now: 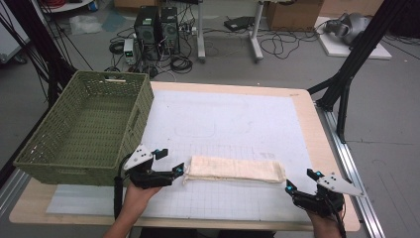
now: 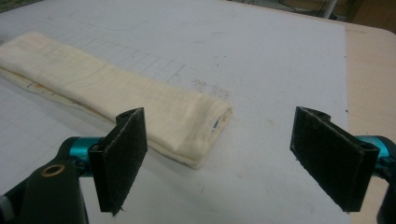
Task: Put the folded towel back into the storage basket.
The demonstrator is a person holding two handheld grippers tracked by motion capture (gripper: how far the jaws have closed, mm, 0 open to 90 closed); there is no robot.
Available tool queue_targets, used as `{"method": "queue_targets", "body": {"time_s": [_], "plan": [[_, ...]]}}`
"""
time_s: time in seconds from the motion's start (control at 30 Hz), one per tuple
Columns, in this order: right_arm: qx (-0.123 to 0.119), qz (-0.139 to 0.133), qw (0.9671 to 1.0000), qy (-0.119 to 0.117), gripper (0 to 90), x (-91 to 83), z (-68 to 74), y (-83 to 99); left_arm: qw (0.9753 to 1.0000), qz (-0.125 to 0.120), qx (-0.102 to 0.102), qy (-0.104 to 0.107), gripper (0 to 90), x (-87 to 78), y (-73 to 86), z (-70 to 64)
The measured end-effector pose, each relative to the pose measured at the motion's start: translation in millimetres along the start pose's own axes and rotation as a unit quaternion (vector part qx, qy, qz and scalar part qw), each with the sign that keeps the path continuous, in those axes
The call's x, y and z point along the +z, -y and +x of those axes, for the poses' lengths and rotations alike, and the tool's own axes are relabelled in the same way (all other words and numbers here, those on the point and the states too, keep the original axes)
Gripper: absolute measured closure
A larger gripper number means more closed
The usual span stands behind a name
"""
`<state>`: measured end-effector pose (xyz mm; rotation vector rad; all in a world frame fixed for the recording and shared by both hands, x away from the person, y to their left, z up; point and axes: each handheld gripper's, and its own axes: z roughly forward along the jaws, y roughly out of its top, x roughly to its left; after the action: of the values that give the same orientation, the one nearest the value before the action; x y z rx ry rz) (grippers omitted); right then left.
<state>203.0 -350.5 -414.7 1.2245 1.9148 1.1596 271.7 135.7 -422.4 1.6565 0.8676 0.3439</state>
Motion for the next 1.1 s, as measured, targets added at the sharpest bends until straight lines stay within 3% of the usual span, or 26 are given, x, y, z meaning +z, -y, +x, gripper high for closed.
{"method": "queue_targets", "body": {"time_s": [0.23, 0.3, 0.33, 0.37, 0.47, 0.77, 0.9, 0.97, 1.0, 1.03, 1.1], "plan": [[-0.001, -0.002, 1.0, 0.003, 17.3, -0.8, -0.8, 0.1, 0.9989, 0.043, -0.017, 0.008, 19.5, 16.4, 0.3, 1.7], [-0.001, 0.0, 1.0, 0.002, 17.3, -0.2, -1.1, 0.7, 0.998, 0.058, -0.025, 0.01, 22.4, 23.1, 0.7, 2.9], [0.0, 0.0, 1.0, 0.002, 17.3, -0.2, -1.4, 0.6, 0.9965, 0.068, -0.044, 0.018, 24.4, 30.8, 0.5, 4.4], [0.001, 0.0, 1.0, 0.002, 17.3, -0.2, -1.4, 0.3, 0.9959, 0.073, -0.049, 0.018, 26.0, 34.4, 0.1, 4.3], [0.001, 0.0, 1.0, 0.003, 17.3, -0.2, -1.1, 0.2, 0.9951, 0.085, -0.049, 0.015, 29.7, 41.8, -0.9, 2.9], [0.0, 0.001, 1.0, 0.002, 17.3, -0.3, -1.6, 0.5, 0.9884, 0.147, -0.036, -0.016, 35.4, 62.1, 2.2, -2.7], [0.0, -0.001, 1.0, 0.003, 17.3, -0.9, -0.6, -0.1, 0.9857, 0.167, -0.014, -0.02, 39.1, 66.2, 4.1, -7.8], [0.0, 0.001, 1.0, 0.002, 17.3, -0.1, -1.4, 0.5, 0.9816, 0.189, 0.003, -0.024, 41.4, 68.3, 6.6, -10.4], [0.001, 0.002, 1.0, 0.002, 17.3, -0.3, -1.4, 0.3, 0.9816, 0.189, 0.003, -0.024, 42.0, 68.3, 6.6, -10.4], [0.0, 0.0, 1.0, 0.003, 17.3, -0.4, -1.4, 0.0, 0.98, 0.197, 0.013, -0.025, 42.7, 68.7, 8.1, -11.6], [0.001, -0.001, 1.0, 0.003, 17.3, -0.9, -1.2, 0.1, 0.98, 0.194, 0.029, -0.03, 43.9, 68.4, 9.6, -15.4]]}}
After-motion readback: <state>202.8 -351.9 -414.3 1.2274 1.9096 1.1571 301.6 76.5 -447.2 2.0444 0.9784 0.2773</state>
